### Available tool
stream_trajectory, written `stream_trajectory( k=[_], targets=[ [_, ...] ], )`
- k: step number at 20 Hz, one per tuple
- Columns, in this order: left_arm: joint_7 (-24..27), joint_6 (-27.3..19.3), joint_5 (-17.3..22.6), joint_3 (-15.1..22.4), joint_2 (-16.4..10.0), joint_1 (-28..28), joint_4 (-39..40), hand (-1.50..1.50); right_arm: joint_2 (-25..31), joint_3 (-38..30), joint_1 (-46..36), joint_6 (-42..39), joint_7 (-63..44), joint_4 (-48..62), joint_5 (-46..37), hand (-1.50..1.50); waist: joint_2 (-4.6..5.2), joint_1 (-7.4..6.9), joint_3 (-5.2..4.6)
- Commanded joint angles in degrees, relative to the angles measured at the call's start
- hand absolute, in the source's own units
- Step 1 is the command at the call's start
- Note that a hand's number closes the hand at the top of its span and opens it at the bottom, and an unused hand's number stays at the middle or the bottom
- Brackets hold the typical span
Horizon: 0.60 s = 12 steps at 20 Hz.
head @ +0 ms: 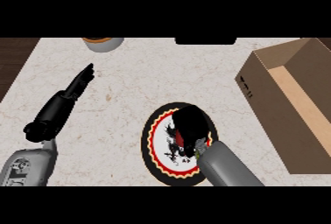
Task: Pick the tomato from the plate and place it in the cardboard box
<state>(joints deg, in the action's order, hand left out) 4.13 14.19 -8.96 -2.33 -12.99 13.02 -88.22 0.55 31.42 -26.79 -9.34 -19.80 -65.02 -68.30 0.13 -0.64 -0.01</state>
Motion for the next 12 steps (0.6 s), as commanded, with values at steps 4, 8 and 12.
stream_trajectory(
  k=[4, 8, 12],
  targets=[
    [0.61, -0.75, -1.52, 1.81, 1.56, 1.57, 1.23, 0.00, -0.53, -18.31, -13.57, 7.38, -4.15, 15.09, 9.39, 1.50, 0.88, -1.76, 0.09],
    [2.24, 0.17, -0.72, 0.49, 0.71, 1.87, 2.90, 0.00, -0.54, -19.59, -22.62, 15.72, -2.39, 22.99, 6.54, 1.50, 0.62, -1.49, 0.03],
    [-1.70, -0.53, -0.75, 0.25, 1.11, 2.78, 0.93, 0.00, -0.50, -18.55, -26.68, 17.60, -3.51, 22.71, 1.59, 1.50, 0.11, -0.42, 0.01]
  ],
)
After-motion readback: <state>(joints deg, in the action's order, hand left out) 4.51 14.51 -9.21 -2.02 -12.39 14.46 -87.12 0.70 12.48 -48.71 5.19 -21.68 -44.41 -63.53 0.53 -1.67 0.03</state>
